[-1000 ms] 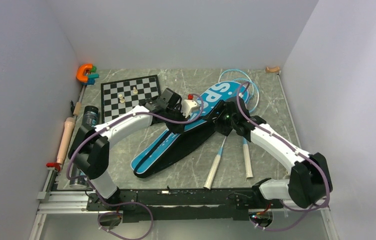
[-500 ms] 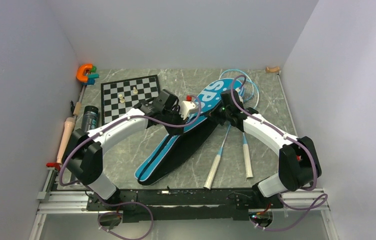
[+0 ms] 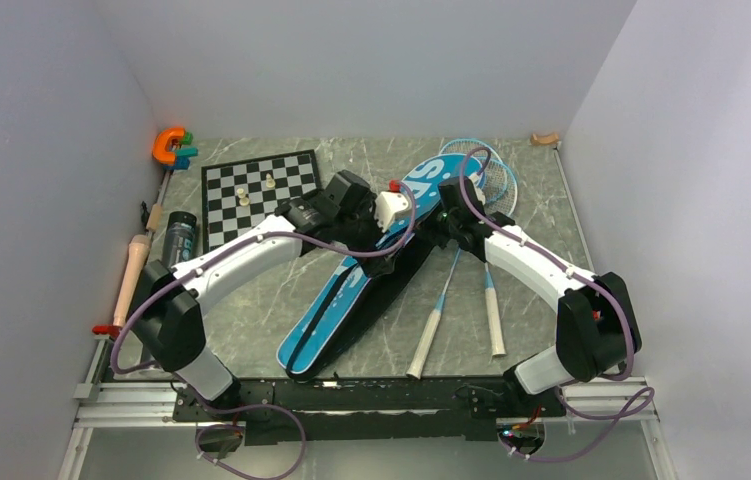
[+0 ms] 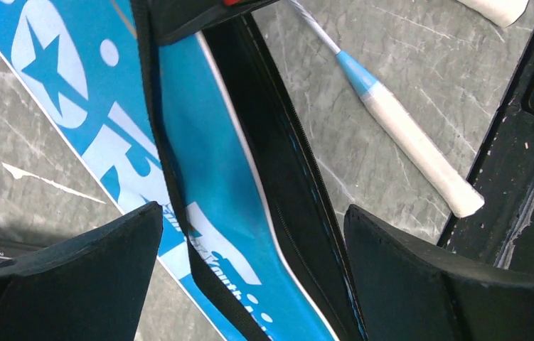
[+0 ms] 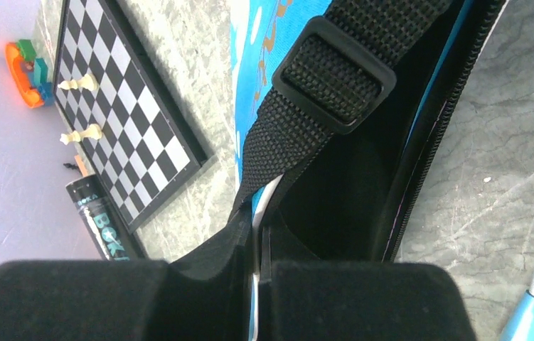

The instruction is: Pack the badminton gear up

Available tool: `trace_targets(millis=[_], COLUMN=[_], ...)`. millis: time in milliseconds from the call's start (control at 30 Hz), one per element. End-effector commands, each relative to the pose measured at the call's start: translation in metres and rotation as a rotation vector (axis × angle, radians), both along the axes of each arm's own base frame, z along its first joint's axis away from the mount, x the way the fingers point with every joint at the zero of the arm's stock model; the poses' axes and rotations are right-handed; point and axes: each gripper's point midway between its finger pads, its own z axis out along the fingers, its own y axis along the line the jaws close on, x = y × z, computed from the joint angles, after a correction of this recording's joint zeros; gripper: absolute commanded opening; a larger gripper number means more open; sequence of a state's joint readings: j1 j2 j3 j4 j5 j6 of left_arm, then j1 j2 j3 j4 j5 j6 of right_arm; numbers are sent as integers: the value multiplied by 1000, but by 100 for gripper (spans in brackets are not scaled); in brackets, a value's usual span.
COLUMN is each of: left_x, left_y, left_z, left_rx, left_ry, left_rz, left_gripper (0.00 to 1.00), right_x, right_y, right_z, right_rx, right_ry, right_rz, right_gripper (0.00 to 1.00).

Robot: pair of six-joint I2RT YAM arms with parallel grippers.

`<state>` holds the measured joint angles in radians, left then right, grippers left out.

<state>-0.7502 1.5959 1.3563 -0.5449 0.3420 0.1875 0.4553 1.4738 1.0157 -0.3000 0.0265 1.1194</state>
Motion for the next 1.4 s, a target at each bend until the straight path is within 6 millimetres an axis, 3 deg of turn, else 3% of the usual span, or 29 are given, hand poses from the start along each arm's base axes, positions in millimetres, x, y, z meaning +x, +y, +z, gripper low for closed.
trace_targets(millis=[0,133,233,367,633,767,867,967,1233,1367], left_x=[-2,21,41,46,45,47,47,45,37,39], left_y=[-17,-22,-18,-10,-6,4,1,5,15,22], left_z=[4,3,-9,-30,-20,-48,-44,-40,-37,-33], left_rx=[-3,92,153,243,190,301,240,225,220,237], left_ry=[-75,-174,-173,-61,-276,-117,-95,-119,-125,-136], left_rz=[-13,30,148,214,208,247,236,238,251,281], left_gripper=[99,99,99,99,99,99,98,82,0,0], right_x=[10,7,6,4,0,0,-2,-4,5,15], right_y=[6,7,9,9,17,22,26,29,58,65], right_z=[34,40,52,61,70,76,75,71,71,67], right_rx=[43,65,87,93,139,164,178,194,264,270], right_ry=[-83,-87,-111,-130,-143,-163,-161,-162,-166,-150], right_rz=[-10,-11,-2,2,37,68,87,106,243,293], right_gripper=[6,7,7,8,8,9,9,9,11,18])
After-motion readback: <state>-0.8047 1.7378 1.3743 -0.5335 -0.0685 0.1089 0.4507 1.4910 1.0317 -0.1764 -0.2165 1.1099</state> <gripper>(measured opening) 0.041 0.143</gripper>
